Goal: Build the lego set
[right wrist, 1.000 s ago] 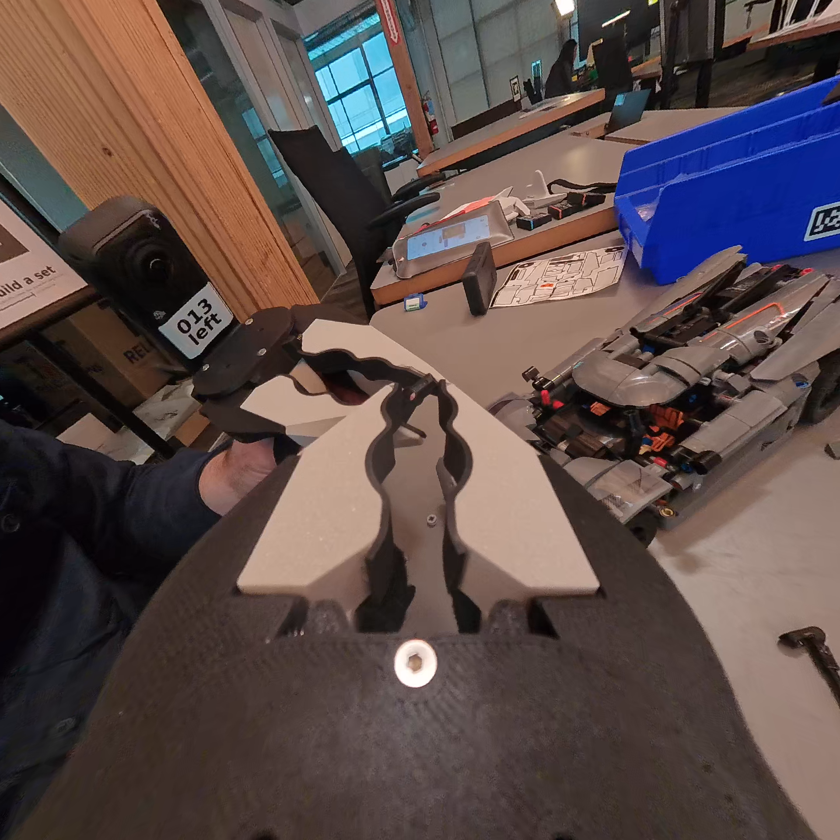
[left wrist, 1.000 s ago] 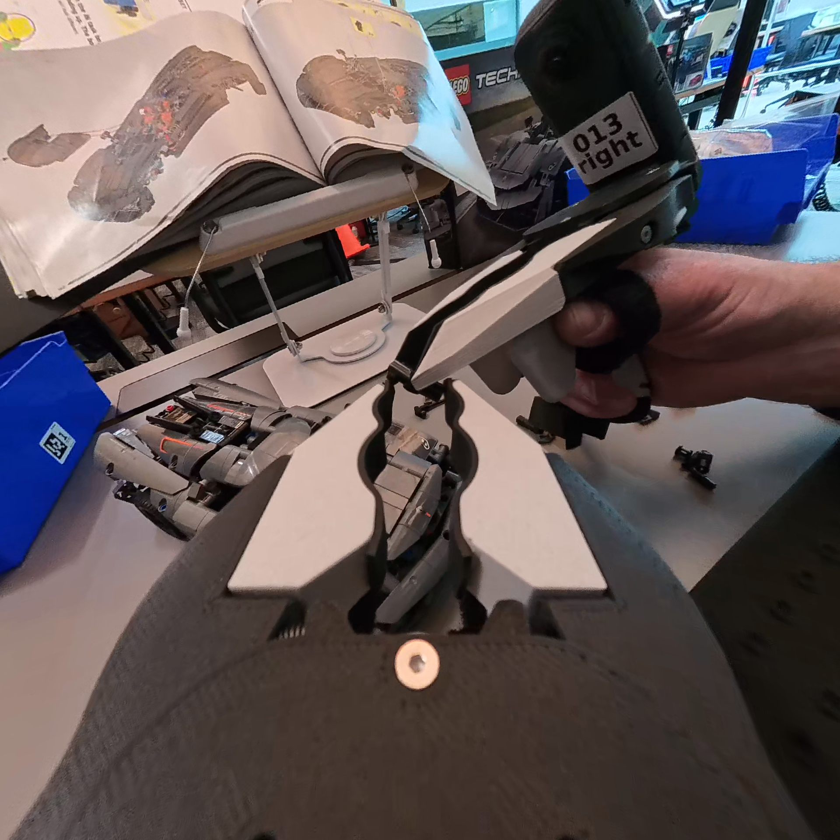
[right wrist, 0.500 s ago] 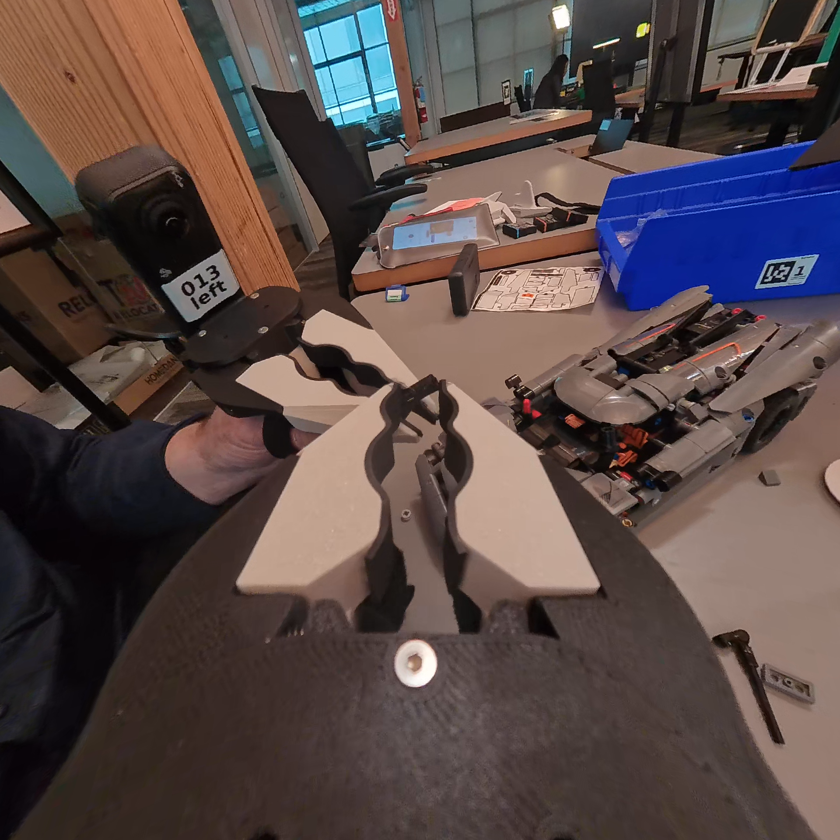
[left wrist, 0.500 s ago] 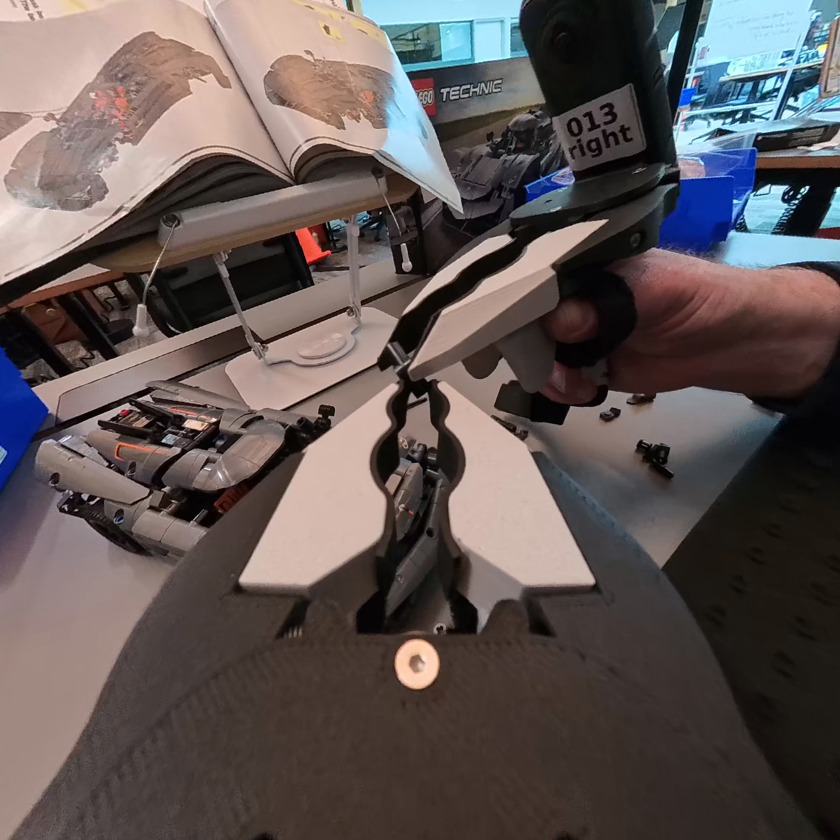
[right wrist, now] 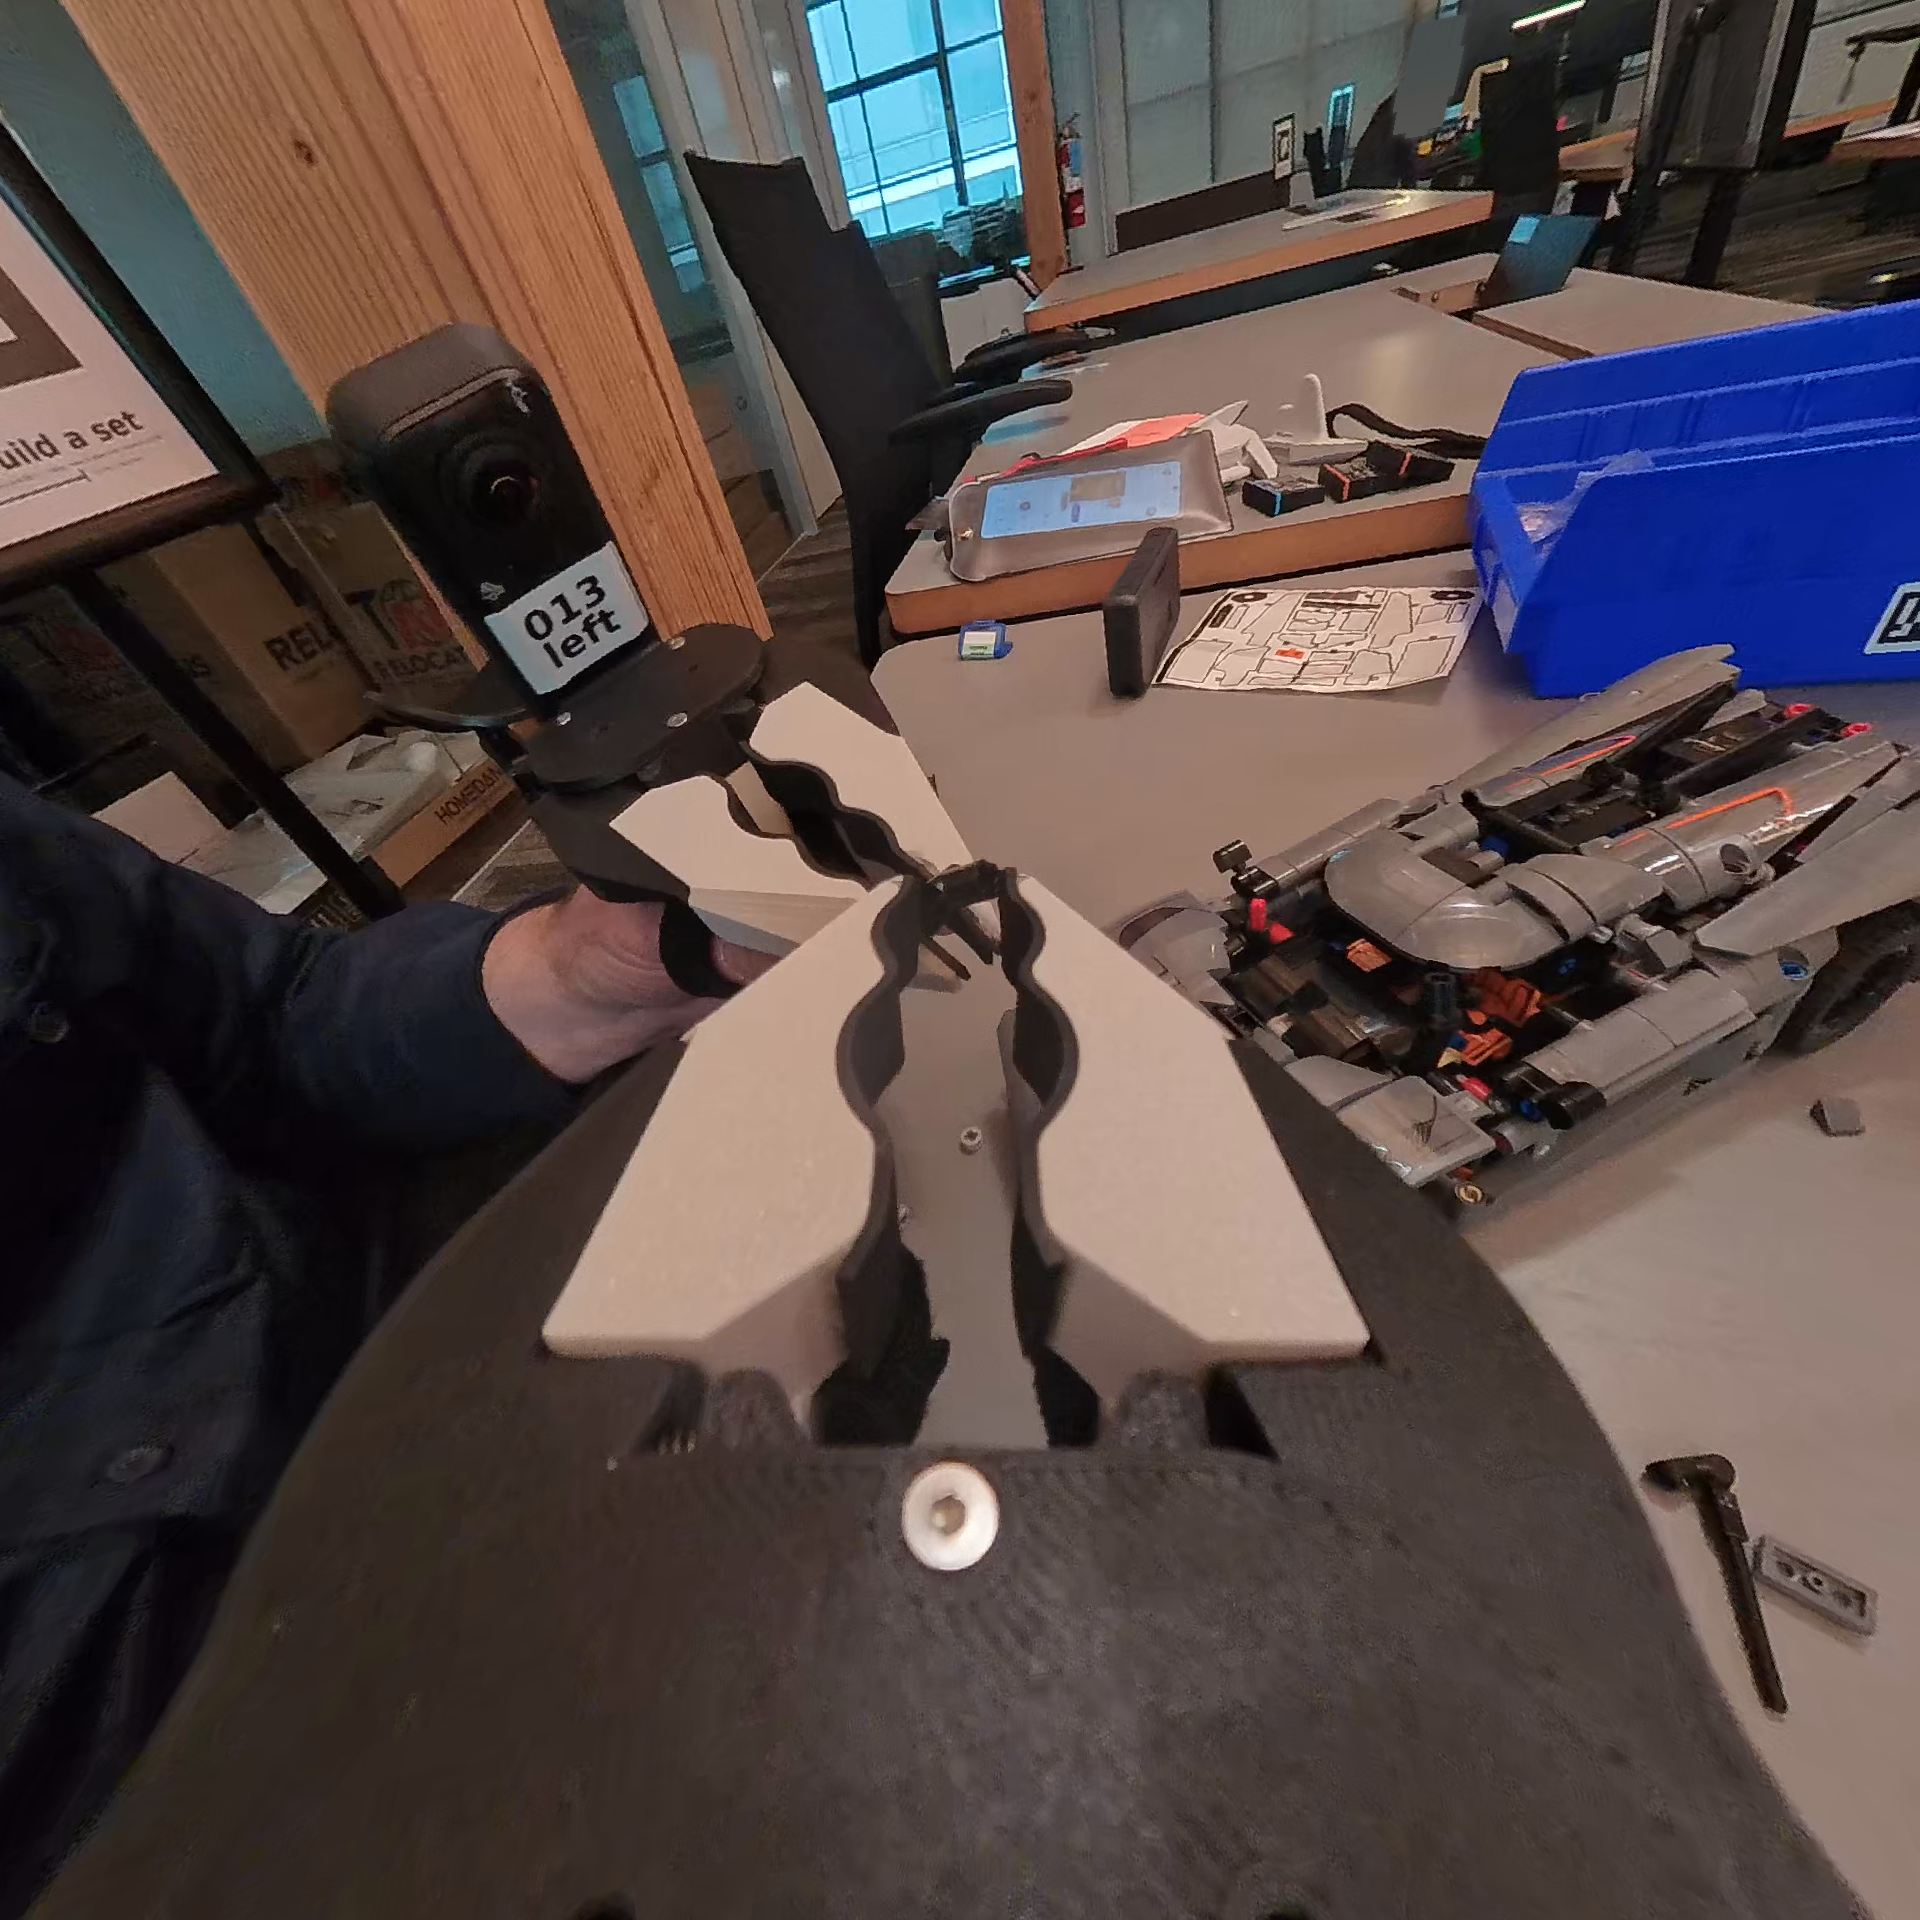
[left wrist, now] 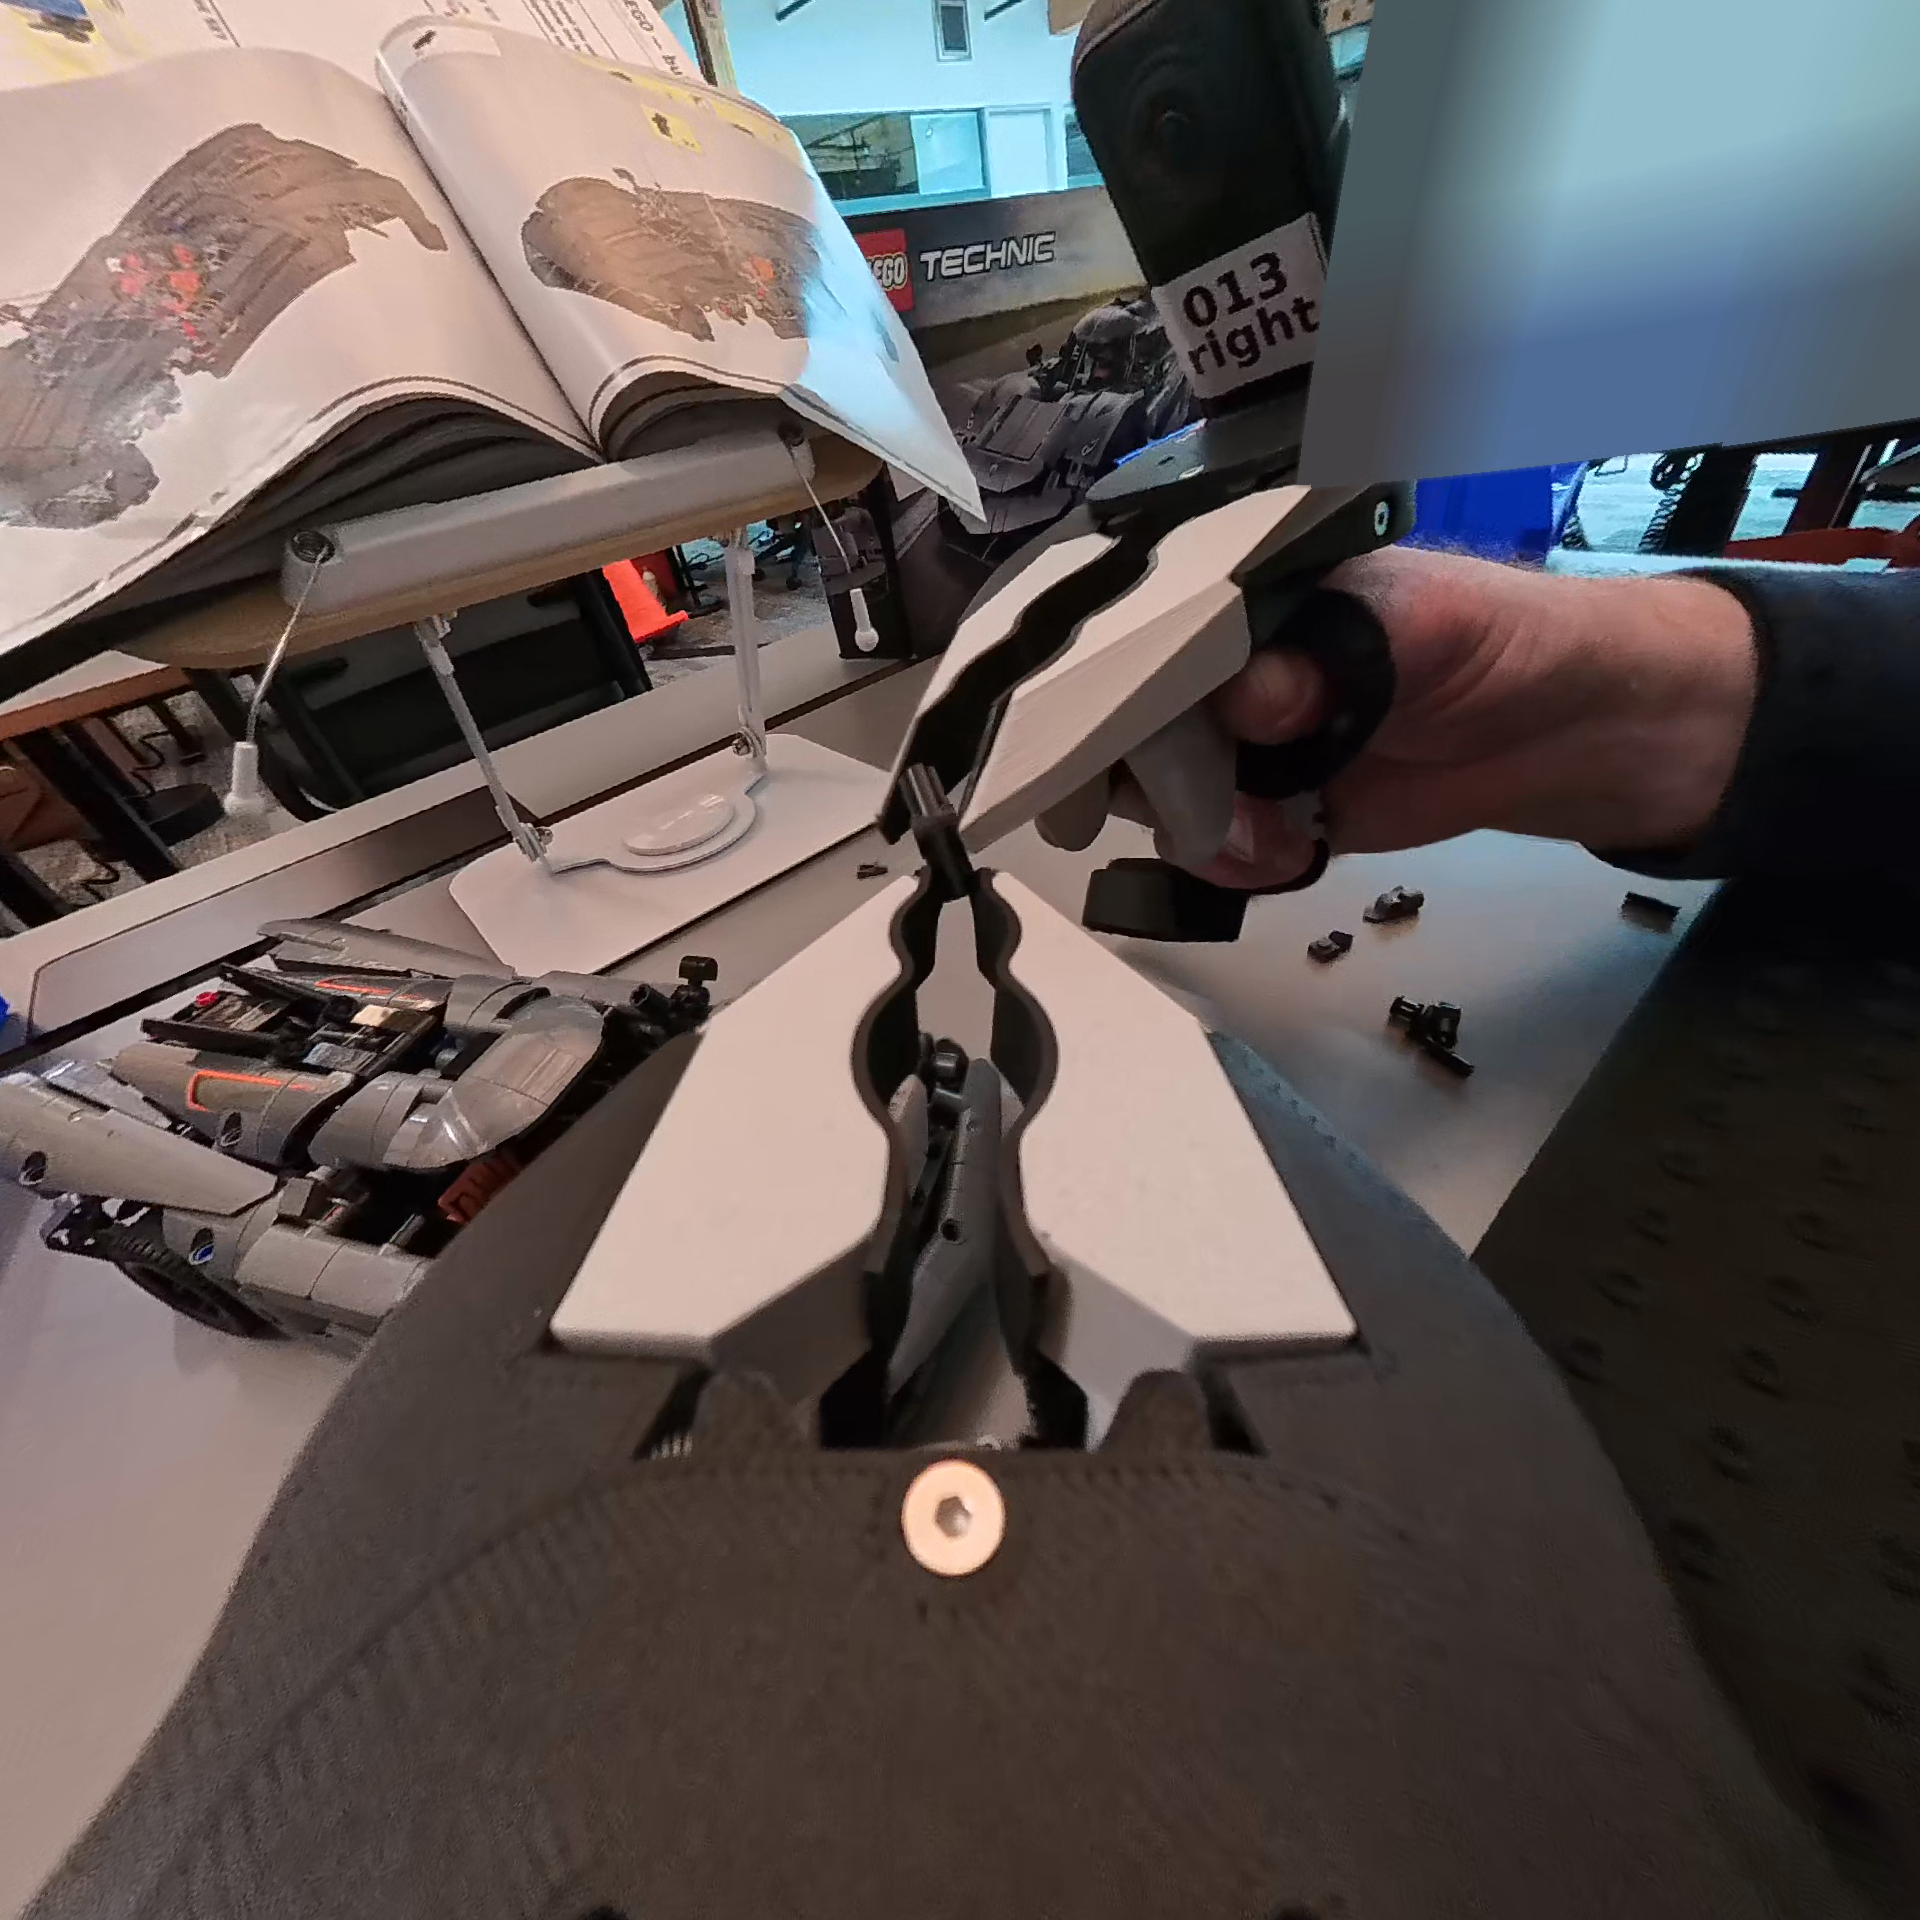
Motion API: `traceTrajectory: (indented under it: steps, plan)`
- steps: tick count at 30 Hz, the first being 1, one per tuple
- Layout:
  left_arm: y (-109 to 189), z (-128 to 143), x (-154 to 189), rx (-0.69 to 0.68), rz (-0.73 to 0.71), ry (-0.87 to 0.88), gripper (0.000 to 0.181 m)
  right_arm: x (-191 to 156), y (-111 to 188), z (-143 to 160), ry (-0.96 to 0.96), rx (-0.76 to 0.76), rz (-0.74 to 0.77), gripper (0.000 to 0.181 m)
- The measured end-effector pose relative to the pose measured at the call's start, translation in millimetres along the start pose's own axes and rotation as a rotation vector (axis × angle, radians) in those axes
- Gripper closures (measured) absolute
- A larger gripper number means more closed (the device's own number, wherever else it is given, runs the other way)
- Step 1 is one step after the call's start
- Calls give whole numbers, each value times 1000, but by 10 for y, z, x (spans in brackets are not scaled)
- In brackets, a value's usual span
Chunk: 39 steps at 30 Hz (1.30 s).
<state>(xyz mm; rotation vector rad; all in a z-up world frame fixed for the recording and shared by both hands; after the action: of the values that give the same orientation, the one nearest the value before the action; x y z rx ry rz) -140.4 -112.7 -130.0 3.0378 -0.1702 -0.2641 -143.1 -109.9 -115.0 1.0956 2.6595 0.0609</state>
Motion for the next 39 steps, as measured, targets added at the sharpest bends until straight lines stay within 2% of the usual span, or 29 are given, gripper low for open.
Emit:
traceTrajectory:
  steps: [5,13,17,28,33,39]
  plan:
    - [19,3,31,5,42,9,177,-28,15,10,-5,-17,-30,166]
    - [30,66,68,-64,4,-143,176,-17,75,9,-76,-32,-81,166]
    - [28,72,95,-62,29,-139,176,-54,63,47,-48,-68,-98,173]
    - [103,71,203,-34,157,-87,177,-194,64,80,16,-200,-186,176]
    - [159,39,-12,-13,88,-27,176,-103,-64,-36,50,-215,-164,176]
    - [293,161,-538,-66,-78,54,153,203,-326,-262,131,-256,-103,176]
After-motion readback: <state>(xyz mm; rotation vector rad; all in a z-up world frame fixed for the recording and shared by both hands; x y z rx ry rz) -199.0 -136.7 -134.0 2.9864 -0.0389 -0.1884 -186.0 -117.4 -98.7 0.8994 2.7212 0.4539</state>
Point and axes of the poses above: each gripper's, where its closed fingertips meet, y back along the fingers, z out of its underside, x = y × z across the jaws, the point moved 1 cm from there along y, back along the fingers, and after that the axes turned 1 degree about -y, right-handed, at the moved point
